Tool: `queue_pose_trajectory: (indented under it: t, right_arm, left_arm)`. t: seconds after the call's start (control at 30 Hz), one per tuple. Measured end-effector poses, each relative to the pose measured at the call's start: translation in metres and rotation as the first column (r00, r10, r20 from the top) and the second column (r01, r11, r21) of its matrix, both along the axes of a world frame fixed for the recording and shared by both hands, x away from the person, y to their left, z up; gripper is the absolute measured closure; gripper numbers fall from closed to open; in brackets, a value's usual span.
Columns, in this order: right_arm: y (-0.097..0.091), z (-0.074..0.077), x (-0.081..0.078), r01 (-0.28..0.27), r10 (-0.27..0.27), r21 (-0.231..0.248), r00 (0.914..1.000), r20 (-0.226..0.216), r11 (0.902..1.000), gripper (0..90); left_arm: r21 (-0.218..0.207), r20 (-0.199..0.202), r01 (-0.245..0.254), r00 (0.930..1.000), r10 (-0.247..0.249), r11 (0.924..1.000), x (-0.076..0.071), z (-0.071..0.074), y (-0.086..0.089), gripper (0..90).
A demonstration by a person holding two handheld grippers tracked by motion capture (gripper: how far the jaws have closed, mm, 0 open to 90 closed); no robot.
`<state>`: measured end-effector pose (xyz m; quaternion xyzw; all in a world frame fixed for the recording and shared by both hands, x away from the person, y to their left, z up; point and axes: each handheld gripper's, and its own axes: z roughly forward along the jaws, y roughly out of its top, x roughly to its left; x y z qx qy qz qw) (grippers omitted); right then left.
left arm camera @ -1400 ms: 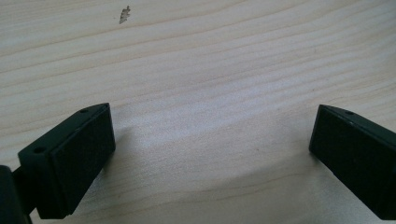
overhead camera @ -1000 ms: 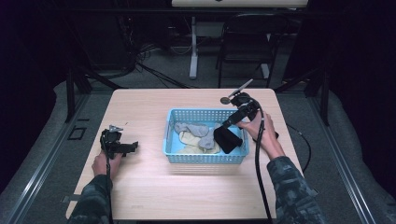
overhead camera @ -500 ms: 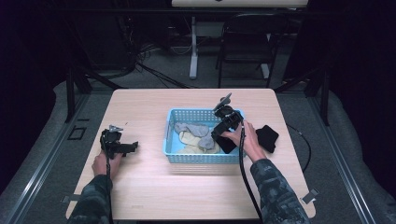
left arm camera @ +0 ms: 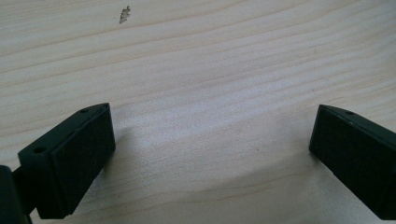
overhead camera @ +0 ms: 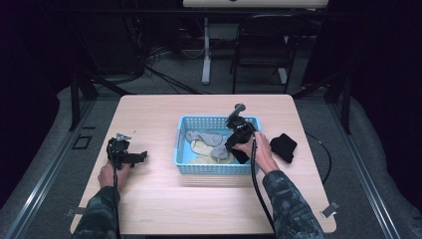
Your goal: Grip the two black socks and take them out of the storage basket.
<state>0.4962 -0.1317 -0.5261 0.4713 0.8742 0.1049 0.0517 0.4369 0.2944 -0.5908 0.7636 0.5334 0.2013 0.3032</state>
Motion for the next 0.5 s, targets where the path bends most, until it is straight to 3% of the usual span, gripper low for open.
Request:
queue_pose_trajectory:
  t: [0.17, 0.3, 0.33, 0.37, 0.5]
  right_arm:
    - [0.0001, -0.0033, 0.0008, 0.023, -0.023, 0.000, 0.9997, -0.006, 0.9997, 31.4]
    - [-0.0002, -0.0040, 0.0007, 0.022, -0.022, 0.000, 0.9997, -0.013, 0.9998, 52.5]
    - [-0.0002, -0.0040, 0.0007, 0.022, -0.022, 0.000, 0.9997, -0.013, 0.9998, 52.5]
    - [-0.0010, -0.0039, 0.0006, 0.024, -0.024, -0.001, 0.9996, -0.012, 0.9997, 62.2]
    - [-0.0030, -0.0033, 0.0008, 0.030, -0.030, 0.004, 0.9993, -0.024, 0.9995, 70.5]
  left_arm:
    - [-0.001, 0.000, -0.001, 1.0000, 0.001, 1.0000, 0.0000, 0.0000, -0.0001, 0.2]
    - [-0.001, 0.000, -0.001, 1.0000, 0.001, 1.0000, 0.0001, 0.0000, -0.0001, 0.1]
    - [-0.001, 0.000, -0.001, 1.0000, 0.001, 1.0000, 0.0001, 0.0000, -0.0001, 0.2]
    - [-0.001, 0.000, -0.001, 1.0000, 0.001, 1.0000, 0.0001, 0.0000, 0.0000, 0.2]
    - [-0.001, 0.000, -0.001, 1.0000, 0.001, 1.0000, 0.0001, 0.0000, -0.0001, 0.2]
